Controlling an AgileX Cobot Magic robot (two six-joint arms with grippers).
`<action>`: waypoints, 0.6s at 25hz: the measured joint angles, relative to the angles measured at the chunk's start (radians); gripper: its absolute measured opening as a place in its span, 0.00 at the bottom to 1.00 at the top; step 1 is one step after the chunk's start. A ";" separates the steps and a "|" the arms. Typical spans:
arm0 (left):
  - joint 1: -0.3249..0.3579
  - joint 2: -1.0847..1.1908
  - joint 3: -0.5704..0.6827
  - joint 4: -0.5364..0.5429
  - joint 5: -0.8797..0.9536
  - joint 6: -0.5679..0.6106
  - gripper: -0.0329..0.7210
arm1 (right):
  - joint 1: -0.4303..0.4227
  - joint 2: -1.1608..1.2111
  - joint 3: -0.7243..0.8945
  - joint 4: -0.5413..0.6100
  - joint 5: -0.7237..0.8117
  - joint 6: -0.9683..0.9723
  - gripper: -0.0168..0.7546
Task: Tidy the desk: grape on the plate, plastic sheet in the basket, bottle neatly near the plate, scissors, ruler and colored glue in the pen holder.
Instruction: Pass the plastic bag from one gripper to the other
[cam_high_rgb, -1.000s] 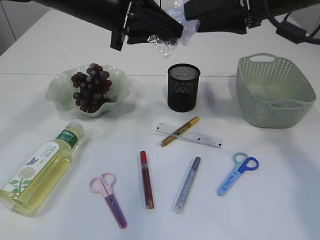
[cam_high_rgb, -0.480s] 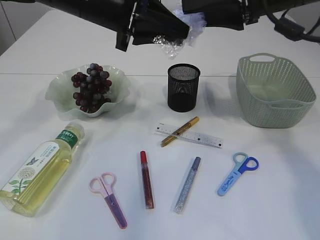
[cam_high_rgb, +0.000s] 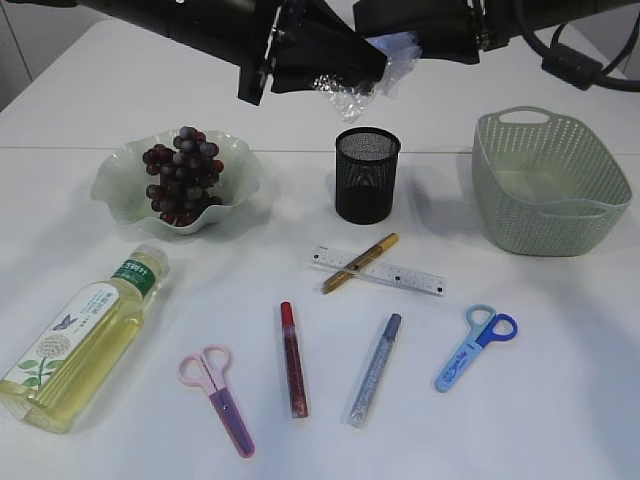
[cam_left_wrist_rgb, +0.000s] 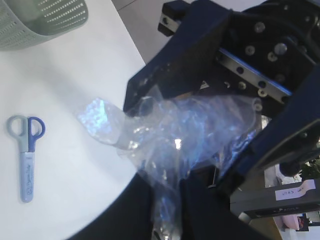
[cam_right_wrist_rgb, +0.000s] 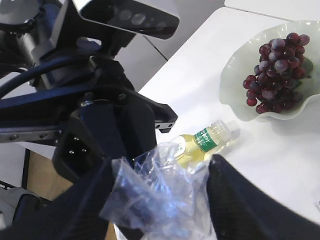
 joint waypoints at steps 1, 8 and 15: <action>0.000 0.000 0.000 0.000 0.000 0.000 0.15 | 0.000 0.000 0.000 -0.001 0.000 0.000 0.62; 0.000 0.000 0.000 -0.002 0.001 0.002 0.15 | 0.000 0.000 0.000 -0.002 -0.007 -0.002 0.56; 0.000 0.000 0.000 -0.002 -0.005 0.003 0.15 | 0.004 0.000 0.000 -0.002 -0.030 -0.002 0.56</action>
